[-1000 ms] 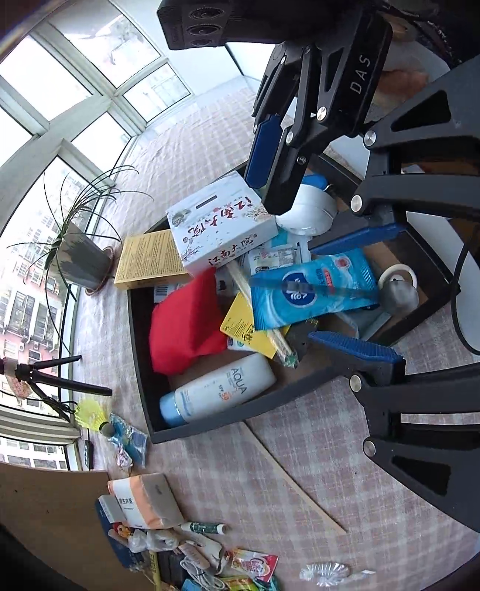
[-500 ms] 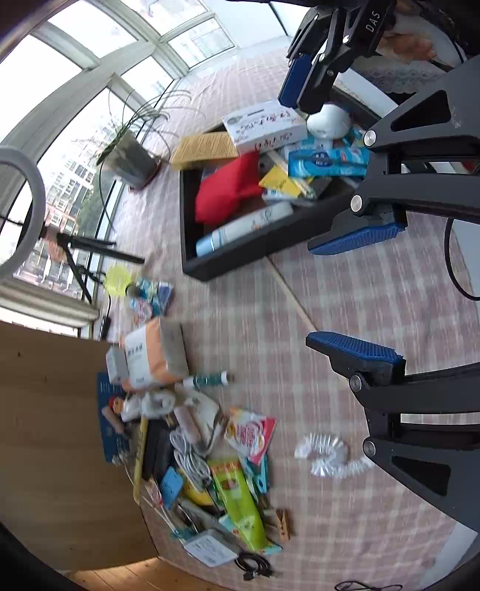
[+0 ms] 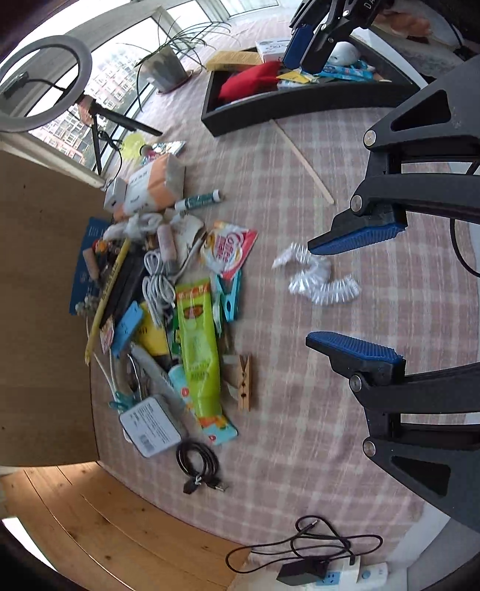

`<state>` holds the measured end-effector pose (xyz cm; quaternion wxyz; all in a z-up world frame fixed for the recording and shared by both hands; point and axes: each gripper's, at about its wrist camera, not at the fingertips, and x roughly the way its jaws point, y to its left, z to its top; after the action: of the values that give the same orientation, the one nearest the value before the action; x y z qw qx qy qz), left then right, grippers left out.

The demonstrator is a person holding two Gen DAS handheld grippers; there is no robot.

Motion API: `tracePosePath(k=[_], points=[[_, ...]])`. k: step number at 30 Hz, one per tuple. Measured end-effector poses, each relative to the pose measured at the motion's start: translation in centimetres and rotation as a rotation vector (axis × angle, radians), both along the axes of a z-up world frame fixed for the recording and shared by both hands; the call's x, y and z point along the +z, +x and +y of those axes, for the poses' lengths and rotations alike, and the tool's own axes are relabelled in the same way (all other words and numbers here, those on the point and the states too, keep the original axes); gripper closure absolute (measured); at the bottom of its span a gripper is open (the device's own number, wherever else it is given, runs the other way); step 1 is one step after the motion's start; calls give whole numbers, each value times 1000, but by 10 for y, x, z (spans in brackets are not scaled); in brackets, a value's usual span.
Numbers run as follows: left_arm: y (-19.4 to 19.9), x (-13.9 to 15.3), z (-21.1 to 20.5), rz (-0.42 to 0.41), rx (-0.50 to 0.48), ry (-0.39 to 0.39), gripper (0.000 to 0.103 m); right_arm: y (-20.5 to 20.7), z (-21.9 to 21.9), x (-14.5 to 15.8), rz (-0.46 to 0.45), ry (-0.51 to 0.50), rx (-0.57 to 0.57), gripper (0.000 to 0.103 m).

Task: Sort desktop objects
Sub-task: 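Grasp the clear plastic bag with the right gripper while the left grasps the wooden clothespin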

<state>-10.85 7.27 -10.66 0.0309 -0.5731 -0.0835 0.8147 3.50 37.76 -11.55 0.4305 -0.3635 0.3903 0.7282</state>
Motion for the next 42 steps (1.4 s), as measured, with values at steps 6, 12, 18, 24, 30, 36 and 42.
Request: tracePosePath(k=[6, 12, 18, 24, 30, 36, 42], points=[[-7, -15, -48, -34, 70, -13, 56, -42, 14, -11, -25, -4, 53, 62], [-9, -30, -58, -55, 67, -9, 56, -74, 31, -36, -28, -67, 75, 62], [-21, -37, -91, -59, 127, 12, 56, -114, 40, -65, -54, -112, 111, 62], [-44, -40, -111, -60, 110, 0, 56, -150, 50, -96, -68, -162, 129, 60], [-73, -52, -88, -58, -10, -9, 56, -176, 54, -107, -133, -150, 156, 60], [-94, -77, -71, -100, -95, -60, 56, -187, 54, -113, -190, -126, 180, 58], [-95, -82, -74, -101, -119, -30, 57, -181, 52, -118, -239, -117, 184, 58]])
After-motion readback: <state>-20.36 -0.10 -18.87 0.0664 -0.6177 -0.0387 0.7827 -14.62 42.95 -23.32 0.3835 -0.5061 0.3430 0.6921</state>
